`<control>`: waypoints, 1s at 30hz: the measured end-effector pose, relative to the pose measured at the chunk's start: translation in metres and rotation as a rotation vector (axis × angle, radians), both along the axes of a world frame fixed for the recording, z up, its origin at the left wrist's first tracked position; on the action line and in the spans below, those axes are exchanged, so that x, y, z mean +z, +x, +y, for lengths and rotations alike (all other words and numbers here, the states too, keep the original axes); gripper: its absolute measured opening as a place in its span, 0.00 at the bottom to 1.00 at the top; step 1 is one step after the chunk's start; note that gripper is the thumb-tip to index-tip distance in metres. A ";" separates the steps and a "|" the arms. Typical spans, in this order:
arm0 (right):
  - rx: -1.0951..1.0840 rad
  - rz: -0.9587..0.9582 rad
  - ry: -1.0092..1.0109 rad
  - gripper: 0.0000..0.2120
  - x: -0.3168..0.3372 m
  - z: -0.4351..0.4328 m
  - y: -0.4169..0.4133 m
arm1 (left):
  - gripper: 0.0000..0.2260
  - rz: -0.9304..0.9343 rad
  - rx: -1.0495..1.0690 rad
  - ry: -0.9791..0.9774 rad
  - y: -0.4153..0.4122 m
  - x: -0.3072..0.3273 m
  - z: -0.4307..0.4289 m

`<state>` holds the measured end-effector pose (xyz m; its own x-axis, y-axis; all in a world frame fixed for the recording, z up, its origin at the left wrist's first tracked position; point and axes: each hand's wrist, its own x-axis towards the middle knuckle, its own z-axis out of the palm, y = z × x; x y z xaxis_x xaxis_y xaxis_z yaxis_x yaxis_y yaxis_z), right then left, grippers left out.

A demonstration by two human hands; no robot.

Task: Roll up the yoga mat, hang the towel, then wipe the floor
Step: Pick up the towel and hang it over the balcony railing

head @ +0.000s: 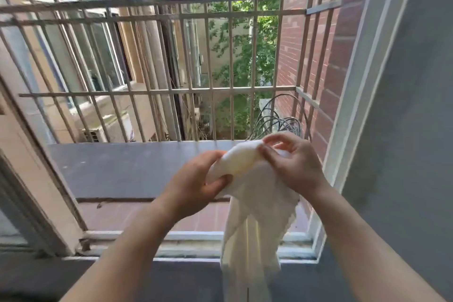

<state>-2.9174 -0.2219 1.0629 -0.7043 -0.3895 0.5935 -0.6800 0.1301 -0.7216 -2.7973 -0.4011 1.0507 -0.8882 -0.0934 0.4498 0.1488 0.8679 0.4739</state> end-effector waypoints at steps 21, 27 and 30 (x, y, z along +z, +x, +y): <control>0.046 0.045 -0.151 0.02 0.108 -0.120 -0.156 | 0.20 0.263 0.107 -0.052 -0.136 0.107 -0.090; -0.001 0.103 -0.162 0.02 0.143 -0.142 -0.167 | 0.24 0.236 0.067 -0.132 -0.159 0.138 -0.115; -0.067 0.147 -0.142 0.02 0.162 -0.154 -0.177 | 0.27 0.269 0.048 -0.144 -0.165 0.155 -0.130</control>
<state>-3.0948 -0.3758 1.2245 -0.6280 -0.2494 0.7371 -0.7722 0.0827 -0.6299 -2.9620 -0.5310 1.2060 -0.7316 -0.0509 0.6798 0.2091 0.9324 0.2948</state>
